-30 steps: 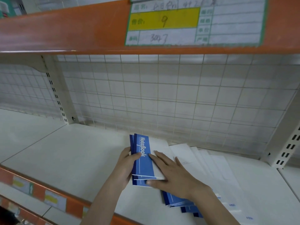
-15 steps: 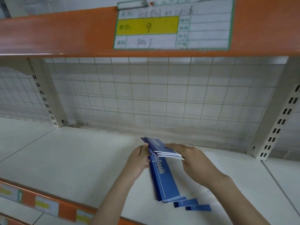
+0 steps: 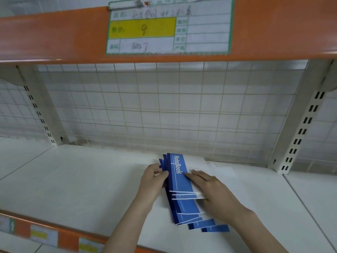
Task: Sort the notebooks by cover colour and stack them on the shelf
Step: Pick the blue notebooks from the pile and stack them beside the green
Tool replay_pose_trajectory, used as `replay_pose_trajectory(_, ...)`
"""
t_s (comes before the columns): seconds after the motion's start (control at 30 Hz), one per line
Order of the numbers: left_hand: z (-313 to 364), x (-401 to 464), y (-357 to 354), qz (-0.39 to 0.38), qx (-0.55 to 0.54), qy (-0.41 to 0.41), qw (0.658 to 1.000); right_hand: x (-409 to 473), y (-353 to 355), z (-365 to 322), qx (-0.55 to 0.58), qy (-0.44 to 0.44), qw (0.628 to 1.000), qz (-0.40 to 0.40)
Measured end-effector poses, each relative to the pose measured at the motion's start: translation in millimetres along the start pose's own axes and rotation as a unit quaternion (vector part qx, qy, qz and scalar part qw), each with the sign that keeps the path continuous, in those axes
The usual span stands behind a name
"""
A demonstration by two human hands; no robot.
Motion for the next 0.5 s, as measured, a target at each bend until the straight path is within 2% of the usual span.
replay_pose_trajectory(0.07,2,-2,-4,-0.035,-0.095,0.03,0.994,-1,2,0,0.001,0.006,1.0,0.008)
replay_pose_trajectory(0.17,3,-1,-10,-0.072,-0.107,0.047,0.99,-4,6,-2,0.027,0.031,0.999,0.016)
replay_pose_trajectory(0.27,1,0,-14,-0.069,-0.121,0.049,0.989,-5,9,-1,0.065,0.038,0.997,-0.002)
replay_pose_trajectory(0.4,4,-1,-12,-0.055,-0.172,0.034,0.983,-9,16,3,0.215,0.02,0.975,-0.056)
replay_pose_trajectory(0.43,6,-1,-9,-0.049,-0.179,0.019,0.983,-9,19,4,0.259,0.004,0.966,-0.023)
replay_pose_trajectory(0.5,13,-2,-5,-0.052,-0.191,-0.023,0.98,-9,27,12,0.312,-0.069,0.941,0.109)
Point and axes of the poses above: each hand's wrist, its own x-axis towards the middle knuckle, its own y-axis out of the back of the hand, z = x × y, the point moved 3 cm from there along x, towards the middle knuckle, and after that the axes turned 6 degrees about x, right-handed, at the moved point
